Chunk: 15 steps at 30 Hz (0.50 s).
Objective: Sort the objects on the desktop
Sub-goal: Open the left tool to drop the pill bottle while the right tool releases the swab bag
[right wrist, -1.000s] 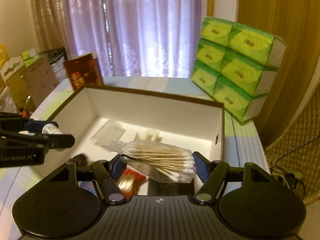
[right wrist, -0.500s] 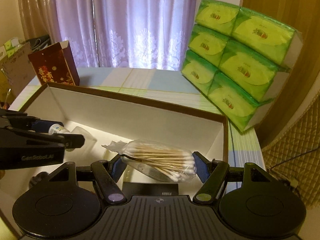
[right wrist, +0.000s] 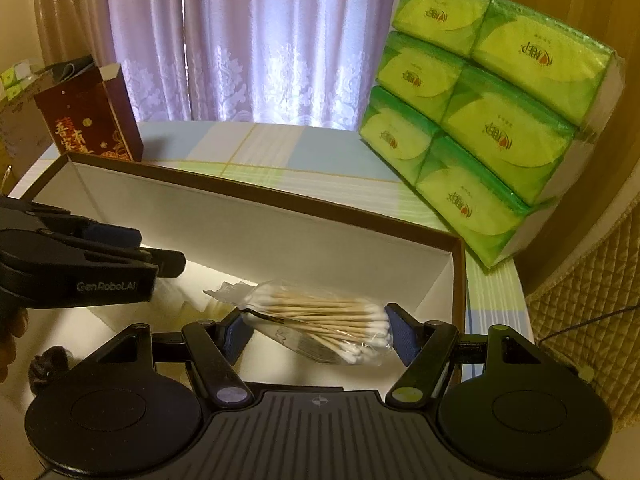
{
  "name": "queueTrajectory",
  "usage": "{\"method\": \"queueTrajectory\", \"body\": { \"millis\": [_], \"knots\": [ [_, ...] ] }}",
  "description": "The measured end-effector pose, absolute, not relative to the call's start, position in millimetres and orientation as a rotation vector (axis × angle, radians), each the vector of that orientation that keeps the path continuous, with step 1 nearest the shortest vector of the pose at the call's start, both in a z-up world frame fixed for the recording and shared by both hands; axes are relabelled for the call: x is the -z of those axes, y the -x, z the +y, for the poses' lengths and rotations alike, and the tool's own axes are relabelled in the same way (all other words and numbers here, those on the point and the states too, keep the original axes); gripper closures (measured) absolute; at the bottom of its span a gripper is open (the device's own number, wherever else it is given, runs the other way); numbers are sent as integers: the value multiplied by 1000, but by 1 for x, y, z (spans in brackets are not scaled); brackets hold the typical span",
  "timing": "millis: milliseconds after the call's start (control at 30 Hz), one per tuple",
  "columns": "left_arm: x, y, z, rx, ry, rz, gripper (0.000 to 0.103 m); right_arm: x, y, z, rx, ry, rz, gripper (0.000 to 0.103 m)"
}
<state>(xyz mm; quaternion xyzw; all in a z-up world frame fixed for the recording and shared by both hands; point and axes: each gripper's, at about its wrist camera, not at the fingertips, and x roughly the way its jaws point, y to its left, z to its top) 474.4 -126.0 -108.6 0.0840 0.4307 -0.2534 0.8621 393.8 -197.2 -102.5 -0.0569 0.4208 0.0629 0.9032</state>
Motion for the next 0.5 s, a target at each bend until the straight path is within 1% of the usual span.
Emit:
{"method": "queueTrajectory", "body": {
  "millis": [300, 400, 433, 500],
  "knots": [
    [105, -476, -114, 515, -158, 899, 61, 104, -400, -199, -125, 136, 854, 35],
    [101, -475, -108, 507, -157, 887, 57, 103, -398, -199, -132, 142, 812, 34],
    [99, -474, -107, 504, -159, 882, 56, 102, -397, -198, -138, 150, 795, 32],
    [96, -473, -105, 500, -159, 874, 54, 100, -393, -196, -133, 171, 753, 15]
  ]
}}
